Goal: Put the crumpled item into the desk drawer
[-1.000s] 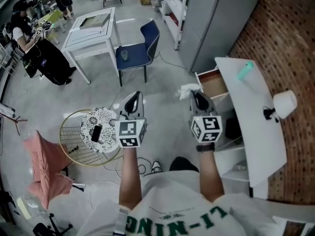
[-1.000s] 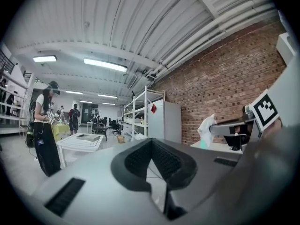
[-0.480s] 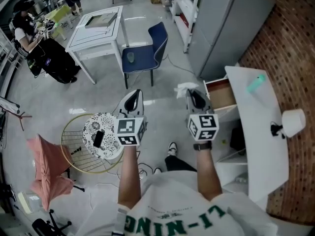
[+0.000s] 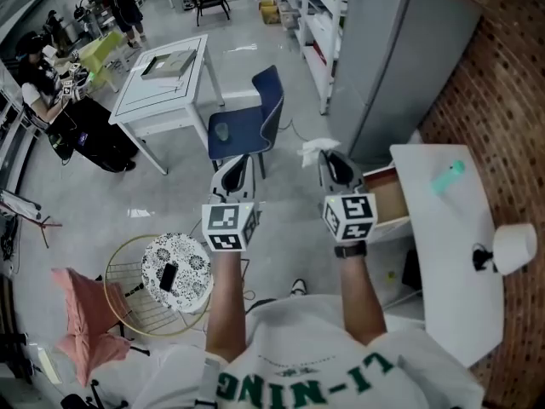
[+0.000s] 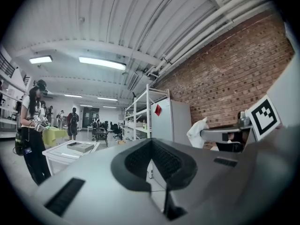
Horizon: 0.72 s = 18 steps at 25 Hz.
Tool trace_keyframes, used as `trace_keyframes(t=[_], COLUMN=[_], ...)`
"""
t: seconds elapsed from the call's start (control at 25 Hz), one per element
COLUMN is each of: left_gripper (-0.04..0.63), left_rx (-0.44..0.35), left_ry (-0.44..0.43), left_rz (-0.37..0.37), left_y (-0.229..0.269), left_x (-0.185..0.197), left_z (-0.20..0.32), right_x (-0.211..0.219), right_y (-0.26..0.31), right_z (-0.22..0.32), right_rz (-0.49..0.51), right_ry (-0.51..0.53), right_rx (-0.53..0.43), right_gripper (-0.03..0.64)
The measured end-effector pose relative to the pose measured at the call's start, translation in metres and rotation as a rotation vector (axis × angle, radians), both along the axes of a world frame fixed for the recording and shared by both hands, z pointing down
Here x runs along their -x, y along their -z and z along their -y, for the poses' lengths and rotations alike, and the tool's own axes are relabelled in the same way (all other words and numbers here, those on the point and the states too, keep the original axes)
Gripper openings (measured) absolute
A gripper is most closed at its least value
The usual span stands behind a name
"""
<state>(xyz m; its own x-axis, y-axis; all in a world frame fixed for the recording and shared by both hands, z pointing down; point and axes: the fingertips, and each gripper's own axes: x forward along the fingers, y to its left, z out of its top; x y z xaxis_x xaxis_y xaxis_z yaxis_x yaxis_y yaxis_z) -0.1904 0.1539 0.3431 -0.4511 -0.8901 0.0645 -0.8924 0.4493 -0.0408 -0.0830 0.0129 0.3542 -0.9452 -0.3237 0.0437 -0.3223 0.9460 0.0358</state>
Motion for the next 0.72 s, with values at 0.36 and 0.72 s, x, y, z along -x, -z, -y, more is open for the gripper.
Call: trace_keyframes(t=[0.36, 0.72], left_gripper=[-0.005, -0.005], left_rx=[0.037, 0.03], left_ry=[-0.08, -0.218], left_rz=[-0.005, 0.004], left_y=[-0.014, -0.022], left_x=[0.018, 0.091], left_z=[0.091, 0.211], right_x=[0.004, 0.06], right_y=[-0.015, -0.037], right_z=[0.093, 0.183], right_rz=[-0.01, -0.033], right_ry=[-0.089, -0.223], right_rx=[0.036, 0.056], right_gripper=[0.028, 0.028])
